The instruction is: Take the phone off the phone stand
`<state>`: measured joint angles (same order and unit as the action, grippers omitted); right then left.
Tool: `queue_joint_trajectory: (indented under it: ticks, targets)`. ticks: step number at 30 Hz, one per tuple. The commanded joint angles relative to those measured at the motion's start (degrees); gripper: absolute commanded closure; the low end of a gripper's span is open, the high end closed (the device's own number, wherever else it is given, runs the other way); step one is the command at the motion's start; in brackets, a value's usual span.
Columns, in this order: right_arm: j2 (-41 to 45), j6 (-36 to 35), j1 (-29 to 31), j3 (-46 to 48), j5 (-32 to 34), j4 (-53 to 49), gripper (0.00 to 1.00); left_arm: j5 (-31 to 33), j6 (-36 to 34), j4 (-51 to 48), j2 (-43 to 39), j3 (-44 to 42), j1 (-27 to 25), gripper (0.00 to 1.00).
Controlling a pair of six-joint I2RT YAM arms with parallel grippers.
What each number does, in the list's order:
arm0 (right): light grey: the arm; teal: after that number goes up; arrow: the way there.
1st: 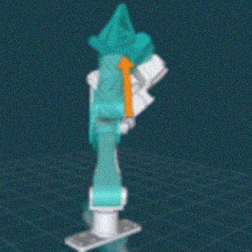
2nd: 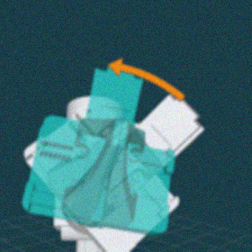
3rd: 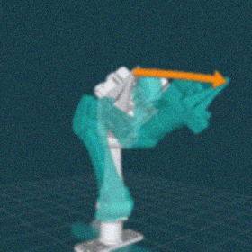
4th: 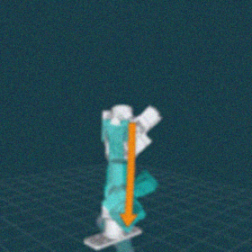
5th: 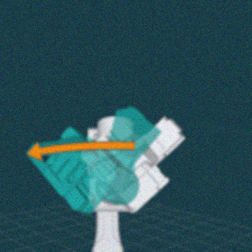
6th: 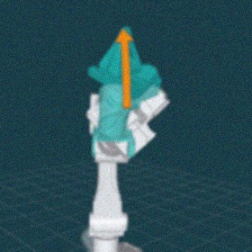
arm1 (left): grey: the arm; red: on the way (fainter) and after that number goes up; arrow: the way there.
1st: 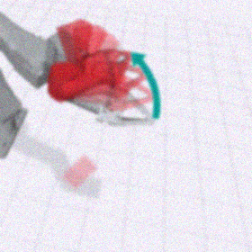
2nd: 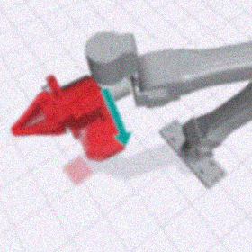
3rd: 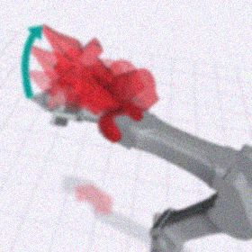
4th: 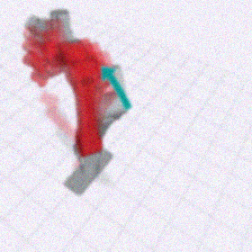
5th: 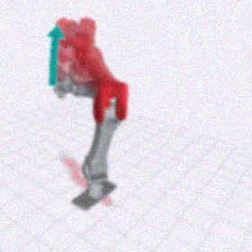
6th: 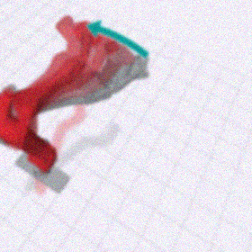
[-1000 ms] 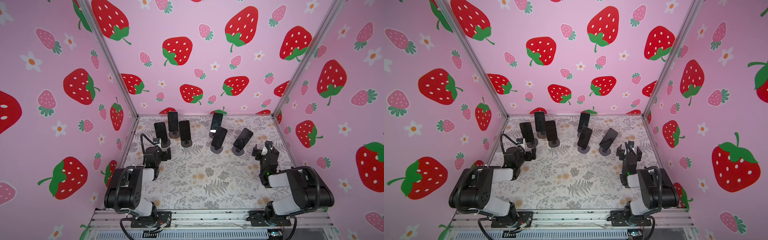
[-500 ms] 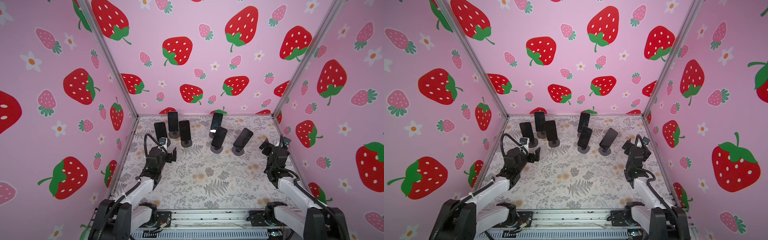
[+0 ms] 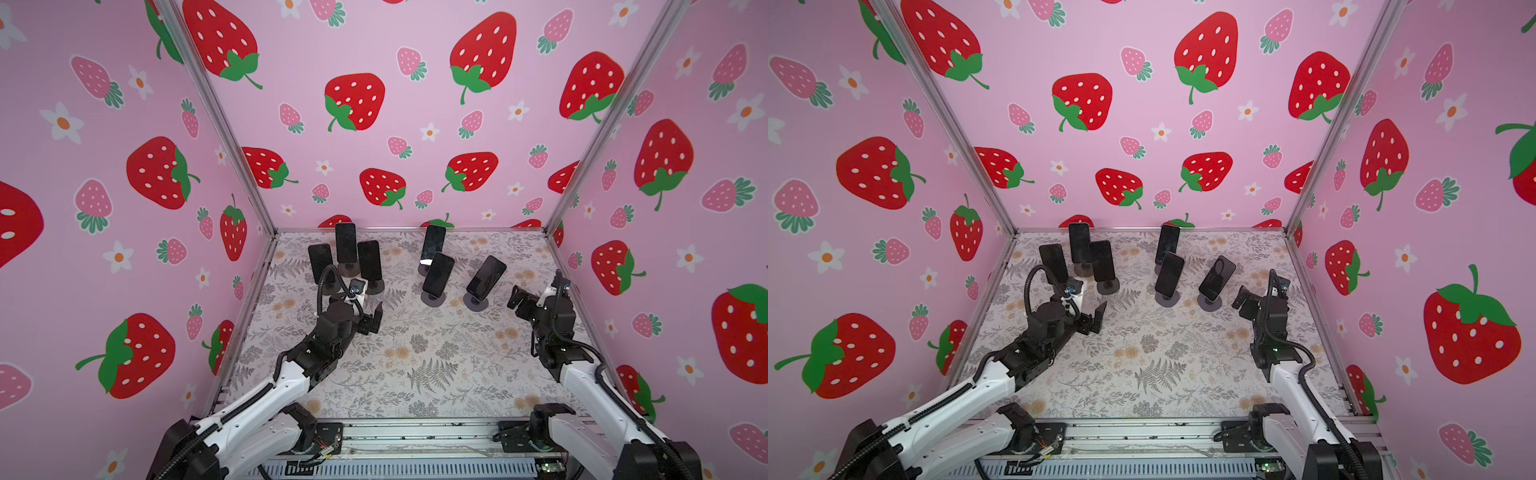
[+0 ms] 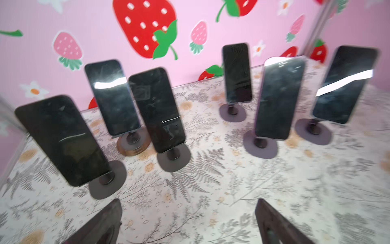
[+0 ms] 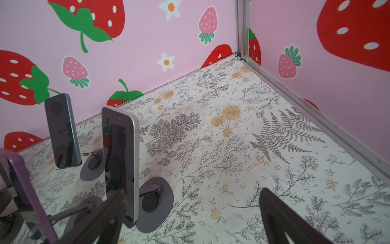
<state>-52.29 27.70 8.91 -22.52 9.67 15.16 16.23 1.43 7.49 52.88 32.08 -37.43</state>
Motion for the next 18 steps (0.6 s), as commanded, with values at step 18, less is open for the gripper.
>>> queue_joint_trajectory:
  ticks: [18]
  targets:
    - [1.76,-5.63,11.48,18.61,-0.27,23.54,0.00,5.77,8.62,-27.54,5.16,24.92,-2.41,0.01]
